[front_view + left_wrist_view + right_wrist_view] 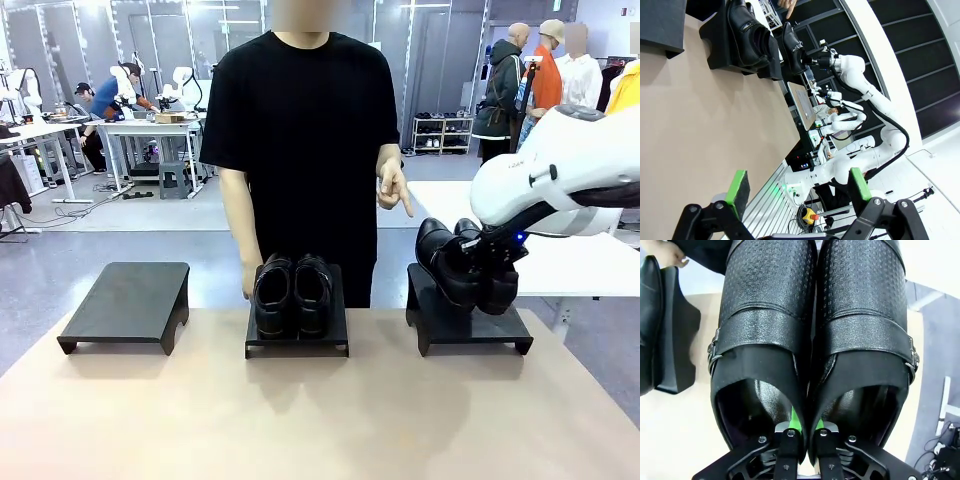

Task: Place the shoes on the stand as instructed by the person.
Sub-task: Pick up another pair of Shoes and place it on the Shoes Stand indicated by the person.

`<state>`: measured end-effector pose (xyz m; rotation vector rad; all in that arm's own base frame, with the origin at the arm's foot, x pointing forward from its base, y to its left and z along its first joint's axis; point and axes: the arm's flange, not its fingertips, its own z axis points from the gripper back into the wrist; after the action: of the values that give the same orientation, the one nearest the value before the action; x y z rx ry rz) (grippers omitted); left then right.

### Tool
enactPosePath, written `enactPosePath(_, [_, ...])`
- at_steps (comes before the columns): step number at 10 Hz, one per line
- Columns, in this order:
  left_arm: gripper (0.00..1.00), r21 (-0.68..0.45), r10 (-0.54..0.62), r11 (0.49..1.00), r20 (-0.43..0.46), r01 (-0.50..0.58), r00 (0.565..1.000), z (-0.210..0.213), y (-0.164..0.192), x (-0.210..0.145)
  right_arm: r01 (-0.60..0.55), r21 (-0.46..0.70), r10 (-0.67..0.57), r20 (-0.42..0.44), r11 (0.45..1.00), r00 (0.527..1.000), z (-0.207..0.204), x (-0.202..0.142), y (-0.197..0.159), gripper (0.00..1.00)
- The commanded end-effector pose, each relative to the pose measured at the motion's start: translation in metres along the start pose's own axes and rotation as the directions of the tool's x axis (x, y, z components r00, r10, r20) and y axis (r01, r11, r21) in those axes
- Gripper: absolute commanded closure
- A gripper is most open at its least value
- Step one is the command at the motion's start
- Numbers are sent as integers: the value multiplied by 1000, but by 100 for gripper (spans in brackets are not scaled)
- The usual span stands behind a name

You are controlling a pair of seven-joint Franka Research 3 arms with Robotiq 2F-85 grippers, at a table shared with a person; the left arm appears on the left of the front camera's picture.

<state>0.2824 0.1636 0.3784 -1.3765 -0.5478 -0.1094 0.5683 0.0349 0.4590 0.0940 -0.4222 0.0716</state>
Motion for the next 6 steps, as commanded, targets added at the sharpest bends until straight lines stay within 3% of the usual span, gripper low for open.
enactPosePath(1, [0, -16, -12, 1000, 5, 12, 1000, 0, -3, 0, -13, -30, 15, 58, 999, 998, -19, 13, -6, 92])
enactPosePath(6, [0, -16, -12, 1000, 5, 12, 1000, 0, -3, 0, 7, -49, -3, 87, 999, 996, -55, 13, -12, 92])
